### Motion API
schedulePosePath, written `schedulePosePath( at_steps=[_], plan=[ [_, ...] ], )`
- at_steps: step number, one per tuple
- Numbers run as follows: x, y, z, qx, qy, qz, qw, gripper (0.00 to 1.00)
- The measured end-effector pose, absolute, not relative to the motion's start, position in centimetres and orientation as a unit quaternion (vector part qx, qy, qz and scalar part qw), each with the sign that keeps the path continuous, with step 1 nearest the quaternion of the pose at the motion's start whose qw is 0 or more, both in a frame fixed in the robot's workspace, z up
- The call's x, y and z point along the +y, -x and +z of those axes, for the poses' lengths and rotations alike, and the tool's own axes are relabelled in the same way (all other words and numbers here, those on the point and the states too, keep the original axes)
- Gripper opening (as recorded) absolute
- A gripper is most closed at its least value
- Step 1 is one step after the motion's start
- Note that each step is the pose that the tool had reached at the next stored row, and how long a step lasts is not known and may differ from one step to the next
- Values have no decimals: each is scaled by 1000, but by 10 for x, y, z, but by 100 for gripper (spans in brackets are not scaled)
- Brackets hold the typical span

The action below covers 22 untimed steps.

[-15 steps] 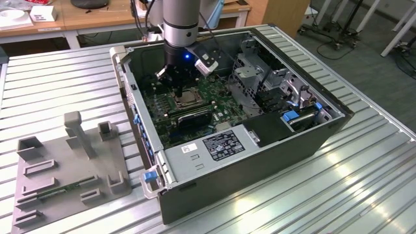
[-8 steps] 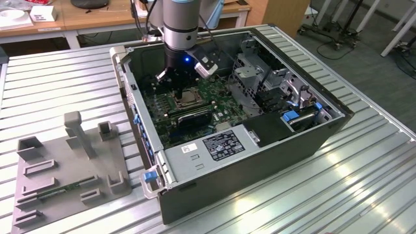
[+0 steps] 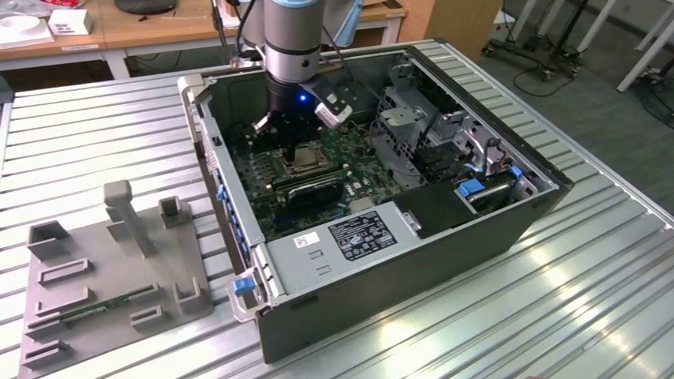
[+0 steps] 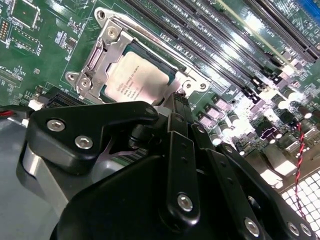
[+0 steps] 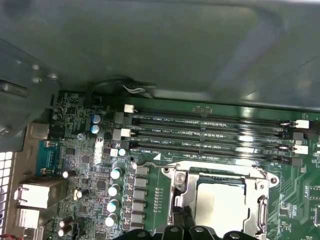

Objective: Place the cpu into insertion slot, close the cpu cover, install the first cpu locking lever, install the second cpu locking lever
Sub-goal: 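Close the cpu cover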

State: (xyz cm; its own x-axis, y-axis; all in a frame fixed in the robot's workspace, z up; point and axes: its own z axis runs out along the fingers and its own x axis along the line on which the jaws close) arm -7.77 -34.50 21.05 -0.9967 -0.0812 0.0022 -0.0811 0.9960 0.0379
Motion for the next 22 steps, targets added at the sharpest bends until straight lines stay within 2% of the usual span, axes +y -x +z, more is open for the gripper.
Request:
schedulePosePath(
  at_steps=[22],
  plan=[
    [-343, 78, 202, -999, -41, -19, 2, 11]
  ],
)
